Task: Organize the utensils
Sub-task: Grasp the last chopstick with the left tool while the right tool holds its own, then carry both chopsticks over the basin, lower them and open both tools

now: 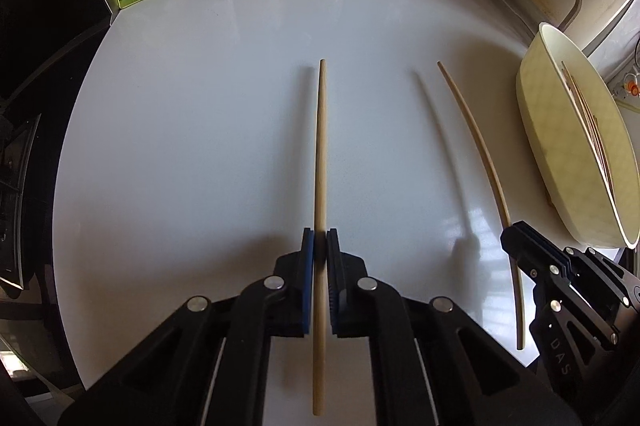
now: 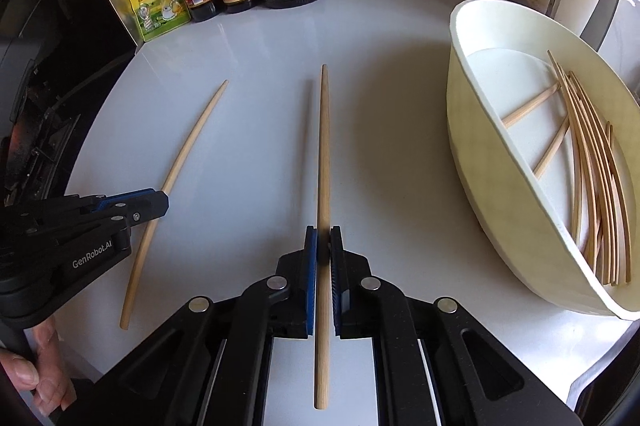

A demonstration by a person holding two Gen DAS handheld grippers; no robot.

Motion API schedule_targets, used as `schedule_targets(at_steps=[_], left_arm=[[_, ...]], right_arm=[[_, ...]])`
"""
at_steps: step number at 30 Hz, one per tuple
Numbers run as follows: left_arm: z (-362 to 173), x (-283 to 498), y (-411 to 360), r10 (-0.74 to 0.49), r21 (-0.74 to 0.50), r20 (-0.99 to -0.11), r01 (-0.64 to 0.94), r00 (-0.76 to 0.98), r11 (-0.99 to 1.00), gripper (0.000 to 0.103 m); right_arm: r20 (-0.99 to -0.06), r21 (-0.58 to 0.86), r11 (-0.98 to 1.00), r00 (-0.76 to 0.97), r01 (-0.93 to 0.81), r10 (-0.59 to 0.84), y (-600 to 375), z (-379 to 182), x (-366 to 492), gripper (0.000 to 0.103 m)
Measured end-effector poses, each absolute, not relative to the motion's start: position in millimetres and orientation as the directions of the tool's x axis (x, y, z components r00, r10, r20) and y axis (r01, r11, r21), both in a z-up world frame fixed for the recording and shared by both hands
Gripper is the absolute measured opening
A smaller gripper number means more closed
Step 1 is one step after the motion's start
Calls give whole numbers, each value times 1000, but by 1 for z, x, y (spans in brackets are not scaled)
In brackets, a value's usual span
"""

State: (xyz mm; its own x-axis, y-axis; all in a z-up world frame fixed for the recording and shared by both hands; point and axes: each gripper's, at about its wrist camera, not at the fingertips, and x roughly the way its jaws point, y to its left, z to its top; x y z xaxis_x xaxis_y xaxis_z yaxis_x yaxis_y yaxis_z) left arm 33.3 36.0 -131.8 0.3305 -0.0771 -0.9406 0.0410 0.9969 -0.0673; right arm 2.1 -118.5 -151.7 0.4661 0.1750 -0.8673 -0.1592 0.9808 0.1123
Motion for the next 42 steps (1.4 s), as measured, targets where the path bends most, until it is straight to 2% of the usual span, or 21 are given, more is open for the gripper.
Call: schedule_targets(at_steps=[11, 20, 30, 41, 42], left_arm=[[-63, 36, 19, -107, -94, -899, 51, 425, 994, 7], [-26, 67, -83, -189, -136, -842, 140, 506, 981, 7], [-45, 83, -188, -231, -149, -869, 213, 437, 966, 7], [-59, 97, -219, -203, -137, -893, 187, 401, 973, 7], [-58, 97, -220, -201, -135, -892, 185, 405, 973, 11]], right_arm=[[-805, 163, 967, 541, -194, 244, -144, -86, -4, 6], [-785, 143, 985, 595, -99, 174, -235, -56, 9, 6], [-807, 135, 991, 580, -4, 112, -330, -67, 29, 6], [-819, 174, 985, 558, 16, 136, -357, -82, 42, 6], [-821, 178, 984, 554, 16, 140, -357, -83, 43, 7]])
